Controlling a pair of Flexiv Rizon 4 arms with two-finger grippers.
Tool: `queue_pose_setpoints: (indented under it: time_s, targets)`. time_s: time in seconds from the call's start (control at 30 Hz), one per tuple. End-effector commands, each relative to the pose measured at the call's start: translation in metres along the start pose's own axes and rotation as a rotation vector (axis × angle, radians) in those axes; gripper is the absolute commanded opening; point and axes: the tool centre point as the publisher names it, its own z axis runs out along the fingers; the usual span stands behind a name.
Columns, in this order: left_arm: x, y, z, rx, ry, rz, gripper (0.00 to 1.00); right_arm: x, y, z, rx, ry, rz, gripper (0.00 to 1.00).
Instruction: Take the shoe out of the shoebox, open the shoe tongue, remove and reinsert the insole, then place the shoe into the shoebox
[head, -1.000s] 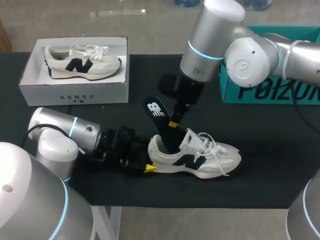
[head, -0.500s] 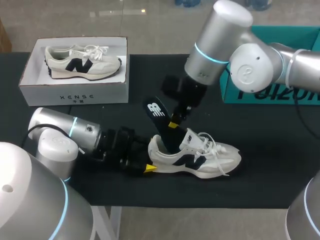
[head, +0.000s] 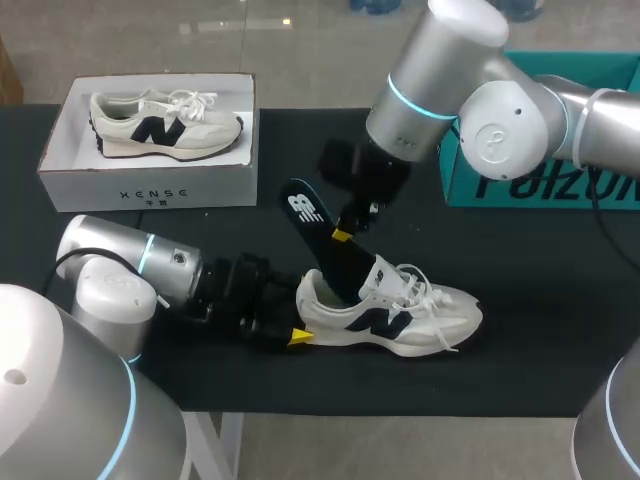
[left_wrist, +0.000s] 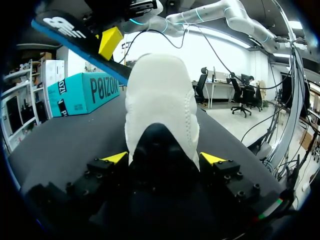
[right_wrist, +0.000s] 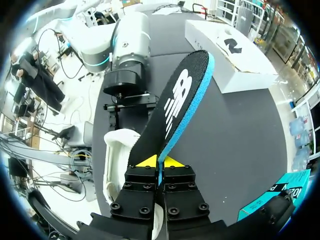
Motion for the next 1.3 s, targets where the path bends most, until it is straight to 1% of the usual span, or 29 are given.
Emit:
queue_pose_setpoints:
  time_s: [0.03, 0.13, 0.23, 0.4, 0.53, 0.6, 0.63, 1.3]
  targets:
    - [0.0, 0.003, 0.003, -0.003, 0.001, 0.0, 0.0, 0.002, 0.004, -0.03, 0.006, -0.044, -0.006, 0.0]
    - [0.0, 0.003, 0.003, -0.003, 0.001, 0.0, 0.0, -0.003, 0.011, -0.051, 0.002, -0.084, -0.014, 0.0]
    - [0.0, 0.003, 0.003, -0.003, 0.001, 0.0, 0.0, -0.006, 0.016, -0.078, -0.01, -0.133, -0.016, 0.0]
    - [0.0, 0.003, 0.003, -0.003, 0.001, 0.0, 0.0, -0.008, 0.019, -0.126, -0.019, -0.207, -0.014, 0.0]
    - [0.0, 0.003, 0.003, -0.003, 0.001, 0.0, 0.0, -0.006, 0.019, -0.161, -0.029, -0.273, -0.002, 0.0]
    - [0.0, 0.003, 0.003, -0.003, 0.001, 0.0, 0.0, -0.005, 0.018, -0.177, -0.05, -0.281, 0.0, 0.0]
    - [0.0, 0.003, 0.003, -0.003, 0.001, 0.0, 0.0, -0.005, 0.02, -0.183, -0.051, -0.267, 0.013, 0.0]
    - [0.0, 0.003, 0.003, -0.003, 0.001, 0.0, 0.0, -0.005, 0.02, -0.183, -0.051, -0.267, 0.013, 0.0]
